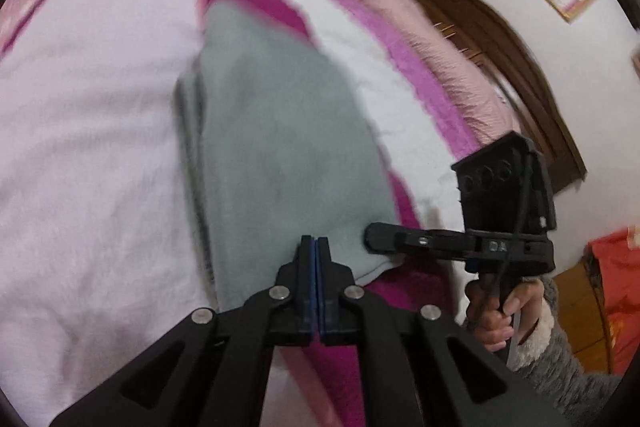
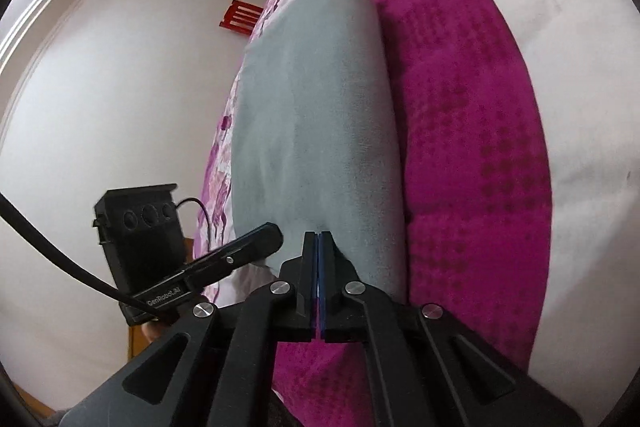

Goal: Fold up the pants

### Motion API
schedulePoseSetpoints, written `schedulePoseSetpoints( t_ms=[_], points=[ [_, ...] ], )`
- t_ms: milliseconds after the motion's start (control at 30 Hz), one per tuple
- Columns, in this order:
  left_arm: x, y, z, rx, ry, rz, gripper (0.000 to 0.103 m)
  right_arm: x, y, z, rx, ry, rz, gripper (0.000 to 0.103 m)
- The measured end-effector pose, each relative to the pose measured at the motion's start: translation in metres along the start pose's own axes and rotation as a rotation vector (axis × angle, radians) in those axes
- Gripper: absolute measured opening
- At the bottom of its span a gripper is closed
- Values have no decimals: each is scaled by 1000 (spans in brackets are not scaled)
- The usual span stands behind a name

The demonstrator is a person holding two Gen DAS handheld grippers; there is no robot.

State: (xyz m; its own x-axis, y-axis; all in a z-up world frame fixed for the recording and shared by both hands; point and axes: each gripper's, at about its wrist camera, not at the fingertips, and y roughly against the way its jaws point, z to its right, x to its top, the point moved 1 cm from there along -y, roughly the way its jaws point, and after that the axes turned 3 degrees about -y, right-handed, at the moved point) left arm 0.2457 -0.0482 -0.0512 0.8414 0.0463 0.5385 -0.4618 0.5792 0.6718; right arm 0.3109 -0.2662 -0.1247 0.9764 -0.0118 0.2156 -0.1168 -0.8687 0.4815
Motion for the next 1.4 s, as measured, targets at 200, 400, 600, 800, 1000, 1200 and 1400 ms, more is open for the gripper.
schedulePoseSetpoints(
  t_ms=[200,400,600,800,1000,1200,1400],
  points=[
    [53,3,2,-58,-2,47,0,51,12,-31,64,65,-25,1],
    [52,-36,-46,-21,76,-18,1,59,-35,-14,269,30,-48,1],
    [55,-33,-56,-78,107,-3,2,51,-47,7,290,56,-59,0],
    [77,-28,-57,-88,143,74,1,77,-38,-1,231,78,-19,1],
    [69,-45,-86,-100,228,71,2,82,-48,23,187,6,-15,0],
    [89,-37,-83,-118,237,106,1,98,-38,18,267,-8,42,0],
    [87,-50,-85,0,205,78,2,97,-45,32,176,-29,48,0]
  ],
)
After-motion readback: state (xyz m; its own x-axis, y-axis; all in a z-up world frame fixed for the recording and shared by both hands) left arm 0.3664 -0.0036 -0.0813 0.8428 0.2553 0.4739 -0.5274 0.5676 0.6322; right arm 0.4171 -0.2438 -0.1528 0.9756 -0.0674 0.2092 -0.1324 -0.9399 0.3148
